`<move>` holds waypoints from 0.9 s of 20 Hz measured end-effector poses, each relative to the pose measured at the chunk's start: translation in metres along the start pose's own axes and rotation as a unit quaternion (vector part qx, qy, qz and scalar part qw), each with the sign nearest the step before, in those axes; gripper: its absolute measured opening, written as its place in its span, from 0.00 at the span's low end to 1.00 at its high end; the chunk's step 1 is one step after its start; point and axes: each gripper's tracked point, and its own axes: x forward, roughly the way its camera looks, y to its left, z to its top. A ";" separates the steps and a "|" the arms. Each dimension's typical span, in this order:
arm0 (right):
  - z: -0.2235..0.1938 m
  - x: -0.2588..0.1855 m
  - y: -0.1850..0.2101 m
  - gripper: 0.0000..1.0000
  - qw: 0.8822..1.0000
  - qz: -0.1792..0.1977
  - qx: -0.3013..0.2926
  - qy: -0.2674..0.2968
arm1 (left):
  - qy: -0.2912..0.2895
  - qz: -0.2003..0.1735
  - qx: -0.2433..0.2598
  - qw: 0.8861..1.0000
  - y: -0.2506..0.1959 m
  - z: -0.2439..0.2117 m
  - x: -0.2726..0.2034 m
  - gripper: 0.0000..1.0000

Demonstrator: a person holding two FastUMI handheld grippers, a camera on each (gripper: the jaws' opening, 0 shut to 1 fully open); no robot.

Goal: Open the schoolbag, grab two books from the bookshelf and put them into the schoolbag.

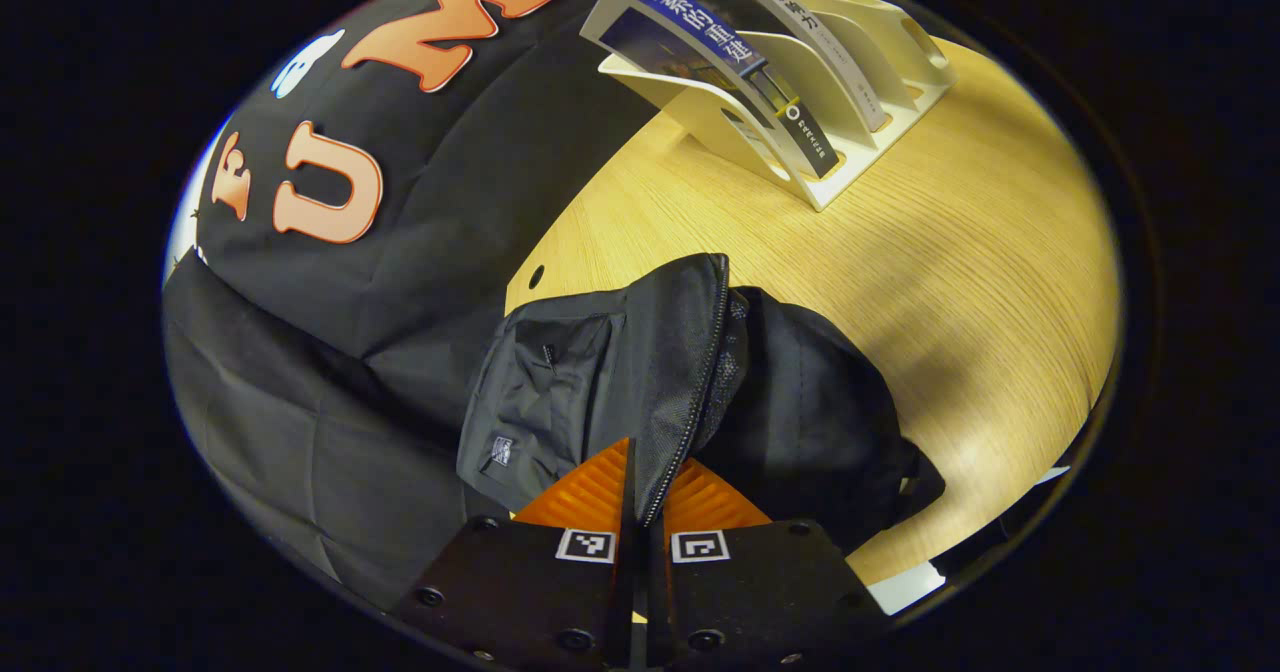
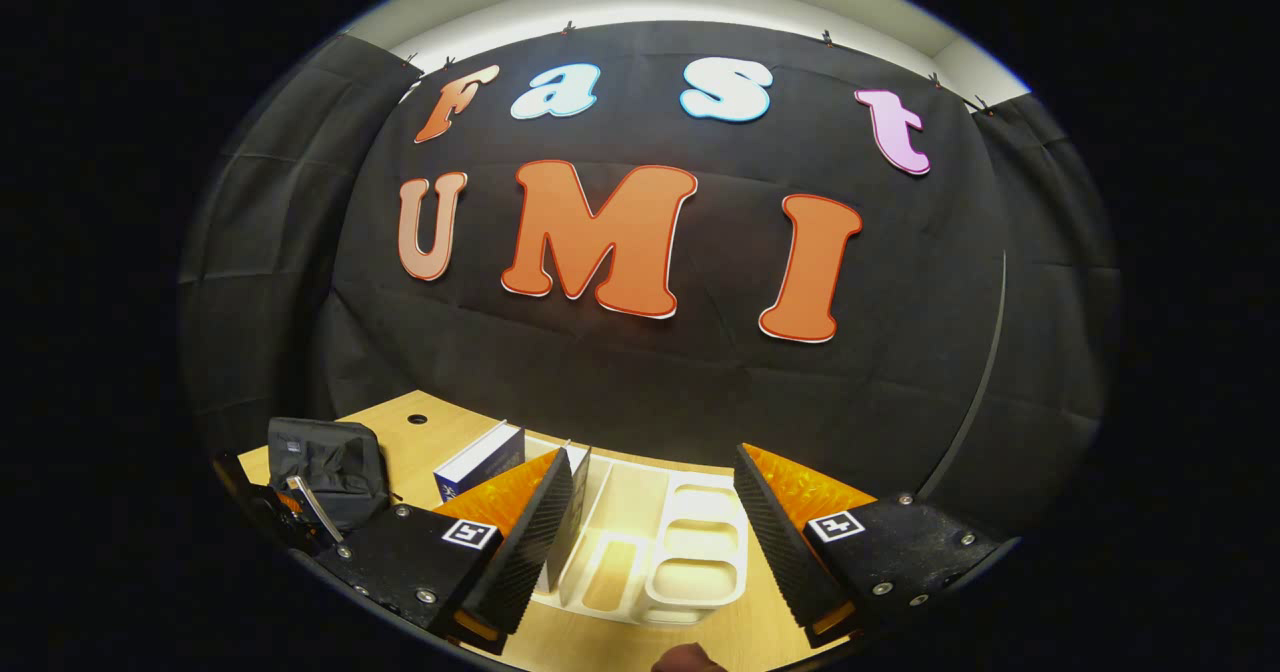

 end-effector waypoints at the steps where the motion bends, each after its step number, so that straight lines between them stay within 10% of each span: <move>1: 0.003 0.001 0.006 0.96 1.000 -0.002 -0.004 0.001 | -0.006 -0.008 0.007 1.000 0.004 -0.001 0.000 0.07; 18: -0.017 0.079 0.099 0.97 0.984 0.045 -0.032 0.170 | -0.021 -0.212 -0.070 0.975 0.080 0.021 -0.025 0.07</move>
